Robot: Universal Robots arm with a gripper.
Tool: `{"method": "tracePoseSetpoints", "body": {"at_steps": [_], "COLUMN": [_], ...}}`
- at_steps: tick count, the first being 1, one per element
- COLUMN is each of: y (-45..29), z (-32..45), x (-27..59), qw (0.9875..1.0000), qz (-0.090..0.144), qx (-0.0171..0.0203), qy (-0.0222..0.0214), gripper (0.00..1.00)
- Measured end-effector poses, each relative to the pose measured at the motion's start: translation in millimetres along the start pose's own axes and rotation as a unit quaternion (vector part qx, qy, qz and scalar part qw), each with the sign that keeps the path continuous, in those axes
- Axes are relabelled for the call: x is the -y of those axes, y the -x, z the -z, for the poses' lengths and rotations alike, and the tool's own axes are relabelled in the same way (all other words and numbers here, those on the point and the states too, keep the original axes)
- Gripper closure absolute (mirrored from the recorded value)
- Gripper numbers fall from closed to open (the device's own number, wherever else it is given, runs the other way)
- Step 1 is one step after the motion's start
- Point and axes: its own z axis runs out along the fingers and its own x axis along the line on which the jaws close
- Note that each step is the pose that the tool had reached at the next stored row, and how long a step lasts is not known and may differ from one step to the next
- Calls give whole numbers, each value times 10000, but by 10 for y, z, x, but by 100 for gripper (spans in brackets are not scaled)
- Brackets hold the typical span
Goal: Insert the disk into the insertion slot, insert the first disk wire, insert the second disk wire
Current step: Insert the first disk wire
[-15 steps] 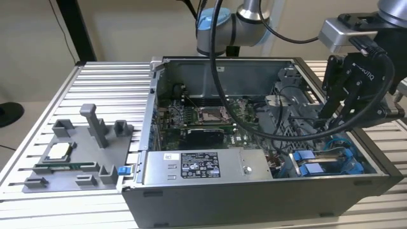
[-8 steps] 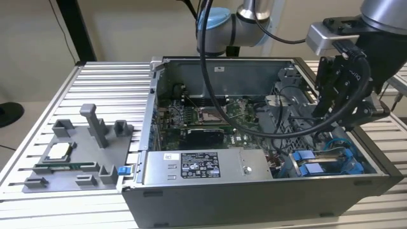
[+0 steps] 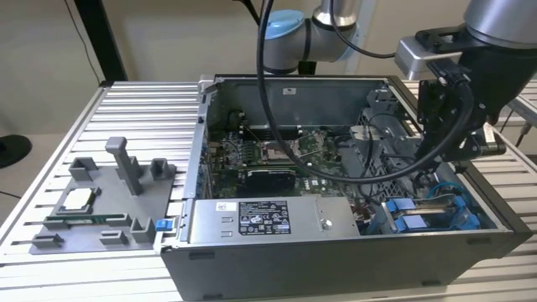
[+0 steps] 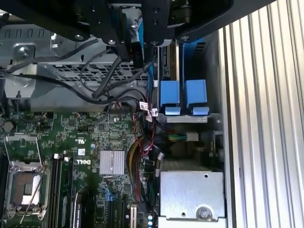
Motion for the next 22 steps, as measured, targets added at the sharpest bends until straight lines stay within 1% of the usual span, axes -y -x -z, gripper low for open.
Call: {"method": "tracePoseSetpoints", "body": {"at_steps": [7,10,13,14,18,22], "y": [-1,-3,-4,-4,-4,-29], "z": [-7,-39,-41,-41,-46,-52], "x": [-63,-73,-74,-74,-72,-26], "qw": [10000,10000,10000,10000,10000,10000], "qz": [0,0,0,-1,-1,-1], "qx": [6,30,33,33,35,36], "qy": [-7,-26,-29,-29,-29,-28], "gripper": [0,0,0,100,100,100]}}
